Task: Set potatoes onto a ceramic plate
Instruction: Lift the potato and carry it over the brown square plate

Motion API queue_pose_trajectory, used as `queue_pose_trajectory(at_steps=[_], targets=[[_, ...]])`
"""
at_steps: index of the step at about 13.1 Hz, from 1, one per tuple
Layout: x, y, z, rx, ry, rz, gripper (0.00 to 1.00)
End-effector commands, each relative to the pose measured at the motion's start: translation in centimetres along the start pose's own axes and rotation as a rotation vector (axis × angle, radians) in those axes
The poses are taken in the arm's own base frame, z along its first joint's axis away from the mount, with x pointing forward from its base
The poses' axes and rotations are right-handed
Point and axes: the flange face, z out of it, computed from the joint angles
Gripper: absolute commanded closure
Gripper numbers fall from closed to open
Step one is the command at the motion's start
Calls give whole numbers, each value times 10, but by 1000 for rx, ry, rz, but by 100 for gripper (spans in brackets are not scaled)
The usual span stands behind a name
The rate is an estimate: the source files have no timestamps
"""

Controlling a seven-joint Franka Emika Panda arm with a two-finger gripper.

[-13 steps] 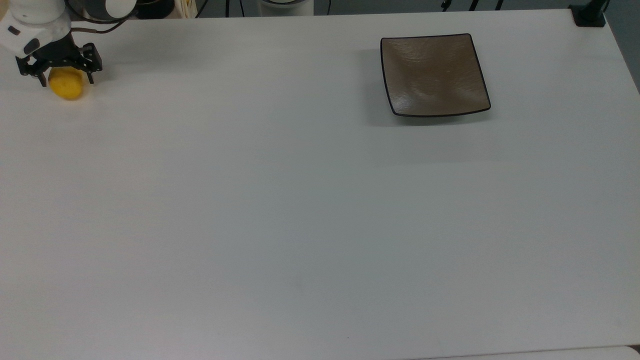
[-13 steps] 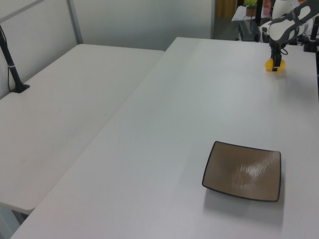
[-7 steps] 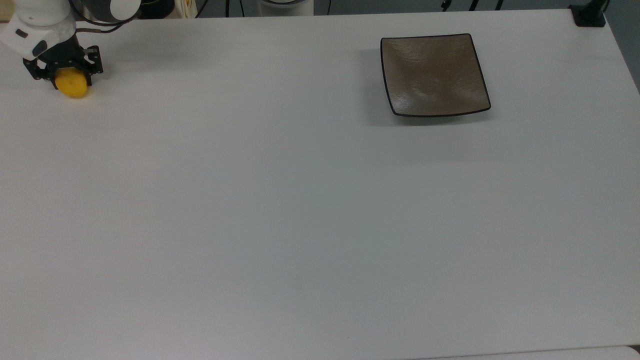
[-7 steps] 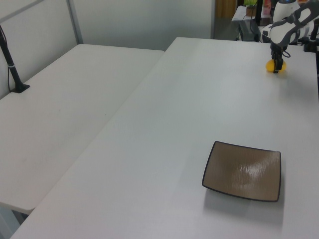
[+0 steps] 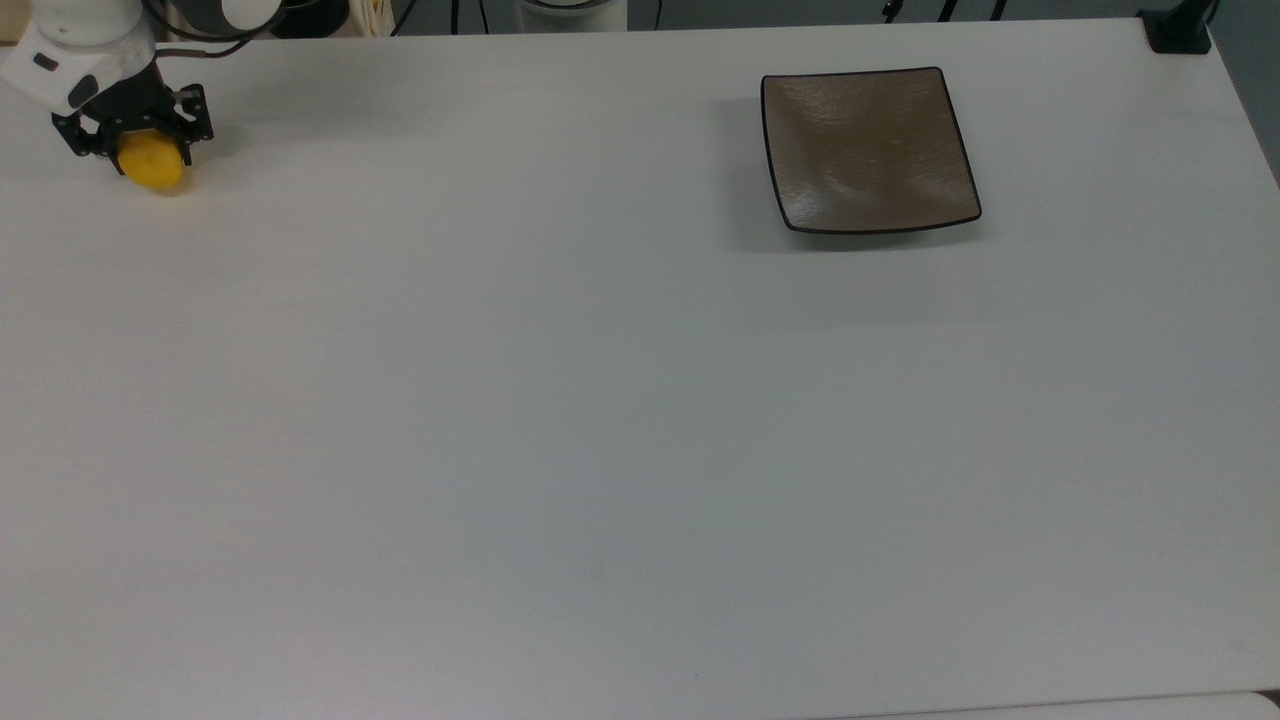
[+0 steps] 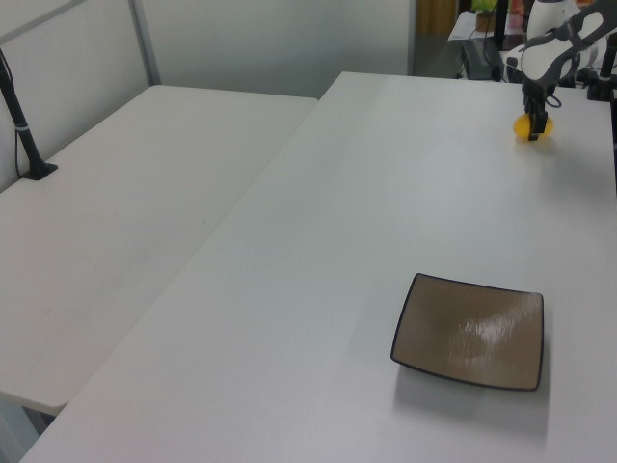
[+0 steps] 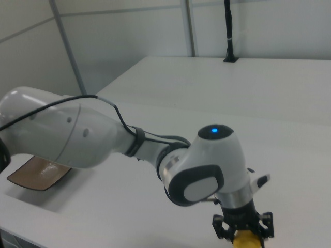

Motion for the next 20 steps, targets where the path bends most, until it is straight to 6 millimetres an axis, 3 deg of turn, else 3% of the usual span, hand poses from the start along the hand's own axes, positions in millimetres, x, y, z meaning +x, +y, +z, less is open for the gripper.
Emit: queue_pose_trajectory(at_steps=[1, 5, 6, 9, 12, 15, 18, 20], targets=[[6, -11, -80, 84, 21, -29, 98], [20, -22, -137, 135, 27, -21, 97], [32, -34, -160, 153, 30, 1, 97], [44, -56, -216, 186, 35, 38, 97], [72, -107, -266, 217, 35, 35, 95], [104, -161, -290, 224, 18, 45, 95], [141, -230, -309, 212, 4, 43, 95], [168, -292, -322, 199, -4, 61, 95]])
